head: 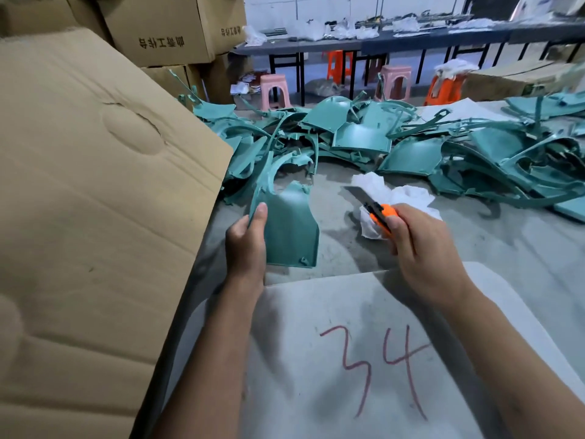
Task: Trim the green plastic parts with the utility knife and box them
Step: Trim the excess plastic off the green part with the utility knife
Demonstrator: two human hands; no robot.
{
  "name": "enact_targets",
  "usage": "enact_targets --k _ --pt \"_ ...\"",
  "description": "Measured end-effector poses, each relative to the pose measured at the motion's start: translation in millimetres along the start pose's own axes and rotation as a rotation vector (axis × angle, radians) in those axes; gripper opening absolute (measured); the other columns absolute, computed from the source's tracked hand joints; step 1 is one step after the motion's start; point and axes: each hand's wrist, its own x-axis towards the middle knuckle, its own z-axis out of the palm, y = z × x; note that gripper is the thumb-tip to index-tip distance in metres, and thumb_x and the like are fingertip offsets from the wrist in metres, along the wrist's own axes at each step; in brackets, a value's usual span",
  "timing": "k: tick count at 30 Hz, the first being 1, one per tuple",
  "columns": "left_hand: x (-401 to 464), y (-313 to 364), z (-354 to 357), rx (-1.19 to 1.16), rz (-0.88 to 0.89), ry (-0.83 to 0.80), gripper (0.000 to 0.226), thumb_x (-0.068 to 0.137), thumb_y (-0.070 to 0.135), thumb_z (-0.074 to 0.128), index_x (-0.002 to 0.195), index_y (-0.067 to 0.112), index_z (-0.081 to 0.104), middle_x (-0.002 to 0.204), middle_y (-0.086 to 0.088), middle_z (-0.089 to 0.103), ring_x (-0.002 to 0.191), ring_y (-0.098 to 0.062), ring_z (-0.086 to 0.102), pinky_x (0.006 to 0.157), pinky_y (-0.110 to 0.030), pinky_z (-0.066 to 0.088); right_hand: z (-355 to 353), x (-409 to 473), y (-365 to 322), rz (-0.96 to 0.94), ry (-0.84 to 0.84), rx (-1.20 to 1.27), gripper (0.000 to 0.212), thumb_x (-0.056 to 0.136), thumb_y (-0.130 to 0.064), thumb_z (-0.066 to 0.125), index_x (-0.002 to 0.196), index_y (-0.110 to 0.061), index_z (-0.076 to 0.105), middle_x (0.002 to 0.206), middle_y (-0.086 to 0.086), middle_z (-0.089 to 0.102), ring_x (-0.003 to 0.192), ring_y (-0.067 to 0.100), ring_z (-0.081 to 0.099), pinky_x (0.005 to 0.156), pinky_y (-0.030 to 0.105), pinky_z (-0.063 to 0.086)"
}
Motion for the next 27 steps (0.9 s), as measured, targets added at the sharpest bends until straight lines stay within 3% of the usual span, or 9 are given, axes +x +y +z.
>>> enact_targets --k 2,4,7,10,16,19,21,24,27 --pt "-1 0 1 0.007 -0.027 -0.002 0.036 0.095 0.044 0.064 0.072 0.019 0.075 0.075 0.003 0.073 0.074 -0.02 0.067 0.063 -0.033 0.051 5 -1 -11 -0.063 -0.011 0.055 0.036 0.111 -0.025 0.035 0.083 -0.012 0.052 0.071 -0.011 0.047 0.068 0.006 0.046 0.065 0.017 0.034" --pt "-1 5 1 -0.047 -0.035 -0.062 0.035 0.098 0.041 0.063 0.076 0.017 0.077 0.08 0.001 0.077 0.072 -0.014 0.07 0.056 -0.024 0.052 10 -2 -18 -0.073 -0.009 0.087 0.039 0.111 -0.03 0.037 0.081 -0.009 0.052 0.067 -0.007 0.046 0.063 0.011 0.046 0.061 0.024 0.036" --pt "-5 10 5 -0.112 -0.067 -0.214 0.033 0.102 0.036 0.059 0.088 0.01 0.074 0.08 -0.005 0.076 0.071 -0.016 0.07 0.055 -0.022 0.053 15 -1 -26 -0.079 -0.075 0.099 0.034 0.106 -0.042 0.046 0.079 -0.021 0.046 0.064 -0.013 0.04 0.059 0.008 0.044 0.055 0.028 0.034" --pt "-10 9 10 -0.117 -0.105 -0.308 0.033 0.104 0.033 0.055 0.09 0.009 0.072 0.07 -0.003 0.073 0.061 -0.013 0.069 0.052 -0.019 0.051 18 -1 -28 -0.095 -0.136 0.148 0.034 0.106 -0.042 0.05 0.076 -0.034 0.036 0.059 -0.014 0.036 0.055 0.008 0.042 0.053 0.026 0.029" --pt "-10 3 12 0.013 -0.086 -0.283 0.032 0.102 0.035 0.06 0.092 0.008 0.074 0.083 -0.009 0.074 0.075 -0.02 0.067 0.062 -0.028 0.052 16 -4 -24 0.044 -0.06 -0.005 0.042 0.105 -0.05 0.042 0.074 -0.023 0.037 0.055 -0.01 0.035 0.052 0.019 0.041 0.05 0.042 0.038" --pt "-10 1 14 0.013 -0.061 -0.268 0.034 0.102 0.034 0.06 0.095 0.004 0.075 0.092 -0.02 0.076 0.077 -0.025 0.068 0.067 -0.033 0.055 14 -5 -27 -0.041 -0.135 0.023 0.04 0.104 -0.053 0.043 0.074 -0.027 0.037 0.056 -0.011 0.037 0.052 0.012 0.042 0.05 0.03 0.034" --pt "-9 1 13 0.013 -0.069 -0.3 0.033 0.102 0.033 0.06 0.093 0.006 0.076 0.087 -0.017 0.077 0.072 -0.021 0.07 0.06 -0.028 0.056 12 -4 -29 -0.082 -0.18 0.075 0.04 0.105 -0.051 0.045 0.073 -0.028 0.036 0.056 -0.011 0.036 0.052 0.013 0.042 0.05 0.025 0.032" --pt "-7 0 8 0.058 -0.087 -0.37 0.034 0.101 0.035 0.061 0.093 0.006 0.076 0.085 -0.012 0.076 0.072 -0.019 0.069 0.061 -0.027 0.053 10 -3 -28 -0.038 -0.136 0.085 0.041 0.105 -0.048 0.047 0.072 -0.025 0.037 0.055 -0.01 0.036 0.051 0.016 0.041 0.049 0.042 0.037" --pt "-8 -1 9 0.081 -0.082 -0.352 0.04 0.101 0.038 0.061 0.098 0.0 0.073 0.086 -0.014 0.073 0.078 -0.024 0.064 0.07 -0.035 0.048 10 -3 -28 0.08 -0.071 -0.008 0.043 0.104 -0.052 0.042 0.072 -0.023 0.041 0.054 -0.009 0.039 0.052 0.022 0.044 0.05 0.046 0.041"
